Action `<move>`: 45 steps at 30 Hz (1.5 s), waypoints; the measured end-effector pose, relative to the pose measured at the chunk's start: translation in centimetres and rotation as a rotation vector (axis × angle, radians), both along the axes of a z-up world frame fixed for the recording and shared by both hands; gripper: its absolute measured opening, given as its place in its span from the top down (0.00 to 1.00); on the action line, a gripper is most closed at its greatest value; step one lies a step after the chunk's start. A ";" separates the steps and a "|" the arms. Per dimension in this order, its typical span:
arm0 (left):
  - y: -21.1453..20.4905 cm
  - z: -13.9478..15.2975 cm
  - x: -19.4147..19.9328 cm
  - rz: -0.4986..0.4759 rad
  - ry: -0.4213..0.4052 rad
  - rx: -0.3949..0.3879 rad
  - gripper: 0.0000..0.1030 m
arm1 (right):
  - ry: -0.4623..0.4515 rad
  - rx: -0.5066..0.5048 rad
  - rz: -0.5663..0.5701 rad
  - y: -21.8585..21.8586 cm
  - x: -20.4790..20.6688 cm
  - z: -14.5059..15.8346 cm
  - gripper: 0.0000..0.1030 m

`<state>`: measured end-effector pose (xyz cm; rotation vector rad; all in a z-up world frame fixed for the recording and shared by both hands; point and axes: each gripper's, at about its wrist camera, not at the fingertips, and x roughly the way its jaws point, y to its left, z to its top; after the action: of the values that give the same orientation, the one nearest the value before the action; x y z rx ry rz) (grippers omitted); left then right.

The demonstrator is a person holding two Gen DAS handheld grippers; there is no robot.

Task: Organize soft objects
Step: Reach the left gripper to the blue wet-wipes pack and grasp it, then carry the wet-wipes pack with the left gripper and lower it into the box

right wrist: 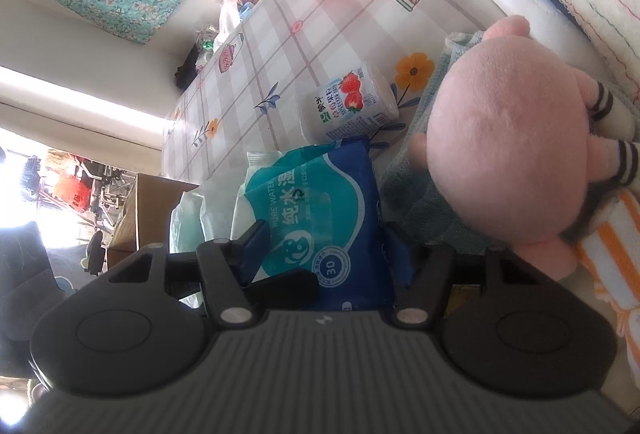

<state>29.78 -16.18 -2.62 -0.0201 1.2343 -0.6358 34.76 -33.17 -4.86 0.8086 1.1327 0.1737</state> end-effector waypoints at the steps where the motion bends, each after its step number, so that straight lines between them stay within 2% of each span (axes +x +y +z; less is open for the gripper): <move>1: 0.0 0.5 -0.3 -0.002 -0.016 -0.006 0.51 | -0.018 -0.009 -0.002 0.0 -0.3 0.7 0.41; 10: 2.2 6.7 -4.9 0.022 -0.157 -0.076 0.51 | -0.186 -0.062 0.010 -0.2 -5.8 8.2 0.42; 13: 3.8 8.6 -6.7 0.043 -0.203 -0.085 0.51 | -0.237 -0.066 0.035 1.2 -7.1 10.3 0.42; 20: 10.3 12.2 -11.5 0.158 -0.295 -0.091 0.51 | -0.331 -0.038 0.147 7.4 -10.0 14.5 0.42; 25: 16.5 12.8 -14.4 0.285 -0.321 -0.079 0.51 | -0.350 -0.008 0.281 14.2 -10.8 16.0 0.42; 31: 23.6 11.0 -16.4 0.434 -0.275 -0.064 0.51 | -0.308 0.008 0.437 22.3 -10.6 15.1 0.42; 36: 27.2 8.1 -15.4 0.463 -0.202 -0.110 0.51 | -0.303 -0.083 0.511 26.5 -10.5 14.3 0.41; 38: 27.9 5.8 -14.1 0.449 -0.129 -0.112 0.51 | -0.302 -0.121 0.511 26.6 -10.3 13.5 0.41; 40: 28.5 2.8 -13.0 0.463 -0.042 -0.077 0.50 | -0.305 -0.136 0.489 25.7 -10.0 13.0 0.41; 45: 29.7 -2.7 -11.7 0.494 0.133 -0.003 0.50 | -0.320 -0.104 0.441 22.4 -10.5 12.8 0.41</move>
<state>18.09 13.56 -5.35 -0.3640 1.2936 -0.2067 24.31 -10.76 7.93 0.4101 0.9915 0.5861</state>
